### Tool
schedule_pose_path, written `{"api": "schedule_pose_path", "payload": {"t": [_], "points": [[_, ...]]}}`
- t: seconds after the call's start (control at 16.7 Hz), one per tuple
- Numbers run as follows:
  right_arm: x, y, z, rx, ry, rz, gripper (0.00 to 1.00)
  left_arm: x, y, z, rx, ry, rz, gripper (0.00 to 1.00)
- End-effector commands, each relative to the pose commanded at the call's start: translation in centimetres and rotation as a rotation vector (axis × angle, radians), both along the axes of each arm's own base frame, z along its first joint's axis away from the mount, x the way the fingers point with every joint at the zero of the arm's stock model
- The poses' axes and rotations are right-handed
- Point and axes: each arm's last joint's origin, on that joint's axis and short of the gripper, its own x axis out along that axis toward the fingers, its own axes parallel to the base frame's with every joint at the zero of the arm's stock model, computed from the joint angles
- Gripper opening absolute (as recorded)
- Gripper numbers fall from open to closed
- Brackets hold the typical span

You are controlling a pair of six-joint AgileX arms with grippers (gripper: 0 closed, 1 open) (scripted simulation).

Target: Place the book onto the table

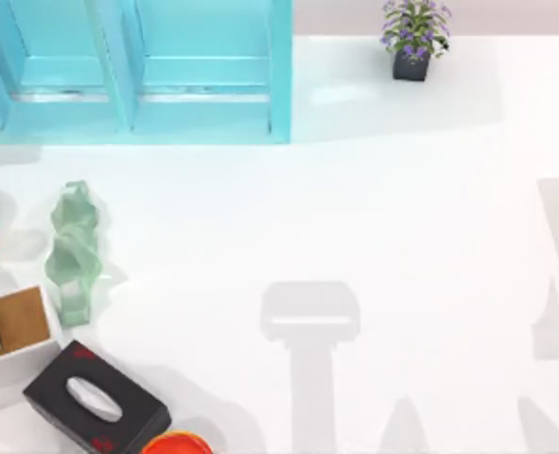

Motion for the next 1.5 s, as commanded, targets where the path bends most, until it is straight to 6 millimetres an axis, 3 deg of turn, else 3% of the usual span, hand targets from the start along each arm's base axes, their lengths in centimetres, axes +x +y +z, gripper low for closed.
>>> {"api": "schedule_pose_path", "payload": {"t": [0.48,0.72,0.9,1.14,1.32,1.5], "points": [[0.0,0.0,0.0,0.0,0.0,0.0,1.0,0.0,-0.1,0.2,0.001,-0.001,-0.003,0.0],[0.0,0.0,0.0,0.0,0.0,0.0,1.0,-1.9,0.6,2.7,-0.005,0.028,-0.013,0.0],[0.0,0.0,0.0,0.0,0.0,0.0,1.0,-5.1,1.2,7.9,-0.002,0.021,-0.031,0.0],[0.0,0.0,0.0,0.0,0.0,0.0,1.0,-11.8,1.0,15.5,0.003,-0.003,-0.04,0.0],[0.0,0.0,0.0,0.0,0.0,0.0,1.0,-16.7,0.5,18.6,0.001,-0.005,-0.024,0.0],[0.0,0.0,0.0,0.0,0.0,0.0,1.0,-19.5,0.3,19.9,0.001,-0.003,-0.007,0.0]]}}
